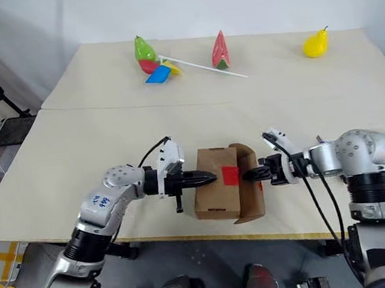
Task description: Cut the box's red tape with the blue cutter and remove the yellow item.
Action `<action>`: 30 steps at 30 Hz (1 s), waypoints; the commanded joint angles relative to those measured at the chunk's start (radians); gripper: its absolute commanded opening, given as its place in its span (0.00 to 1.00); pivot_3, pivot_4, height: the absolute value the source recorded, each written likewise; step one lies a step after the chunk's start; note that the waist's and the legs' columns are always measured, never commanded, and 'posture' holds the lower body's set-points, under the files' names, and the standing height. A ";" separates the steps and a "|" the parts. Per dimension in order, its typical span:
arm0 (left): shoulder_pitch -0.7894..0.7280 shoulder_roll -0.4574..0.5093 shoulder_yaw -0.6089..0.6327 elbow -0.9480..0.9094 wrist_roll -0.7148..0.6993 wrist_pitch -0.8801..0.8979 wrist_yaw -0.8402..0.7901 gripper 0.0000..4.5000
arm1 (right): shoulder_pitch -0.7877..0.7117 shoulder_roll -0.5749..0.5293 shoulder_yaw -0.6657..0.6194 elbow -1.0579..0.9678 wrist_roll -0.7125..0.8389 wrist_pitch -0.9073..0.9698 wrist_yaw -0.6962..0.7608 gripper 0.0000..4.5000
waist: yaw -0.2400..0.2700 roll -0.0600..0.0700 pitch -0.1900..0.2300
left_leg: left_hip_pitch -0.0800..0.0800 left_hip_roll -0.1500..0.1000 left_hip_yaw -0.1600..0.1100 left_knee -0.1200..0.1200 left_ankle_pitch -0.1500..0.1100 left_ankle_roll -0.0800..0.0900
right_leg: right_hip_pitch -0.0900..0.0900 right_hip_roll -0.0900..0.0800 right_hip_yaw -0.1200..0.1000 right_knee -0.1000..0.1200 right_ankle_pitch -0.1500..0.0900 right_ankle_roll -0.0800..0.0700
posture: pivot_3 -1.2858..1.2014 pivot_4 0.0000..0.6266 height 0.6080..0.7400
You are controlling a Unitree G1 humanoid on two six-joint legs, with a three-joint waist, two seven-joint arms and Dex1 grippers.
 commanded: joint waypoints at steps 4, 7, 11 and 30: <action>-0.046 -0.155 -0.045 0.147 0.041 -0.098 0.079 0.00 | -0.154 -0.213 0.058 0.031 0.223 0.004 -0.069 0.02 | 0.007 0.000 0.001 | -0.002 0.000 0.001 0.000 0.000 0.001 | 0.000 0.000 -0.001 -0.005 0.000 0.000 | 0.52 0.24 1.00; -0.056 -0.195 -0.053 0.169 0.054 -0.129 0.085 0.00 | -0.244 -0.276 0.140 0.068 0.257 0.004 -0.079 0.02 | 0.006 0.001 0.003 | -0.004 0.000 0.001 0.000 0.000 0.001 | -0.002 0.000 -0.001 -0.006 0.001 0.001 | 0.52 0.24 1.00; -0.012 -0.188 -0.038 0.142 0.054 -0.131 0.100 0.00 | -0.353 -0.313 0.255 0.090 0.265 0.004 -0.069 0.02 | 0.003 0.001 0.003 | -0.006 0.002 0.001 -0.001 0.000 0.000 | -0.004 0.002 -0.003 -0.006 0.001 0.001 | 0.52 0.24 1.00; 0.115 -0.057 0.019 -0.017 0.036 -0.065 0.129 0.00 | -0.466 -0.266 0.421 0.074 0.470 0.004 -0.205 0.02 | 0.011 0.001 0.003 | -0.011 0.001 -0.002 0.001 -0.001 0.001 | -0.005 0.001 -0.006 -0.008 0.001 0.001 | 0.52 0.24 1.00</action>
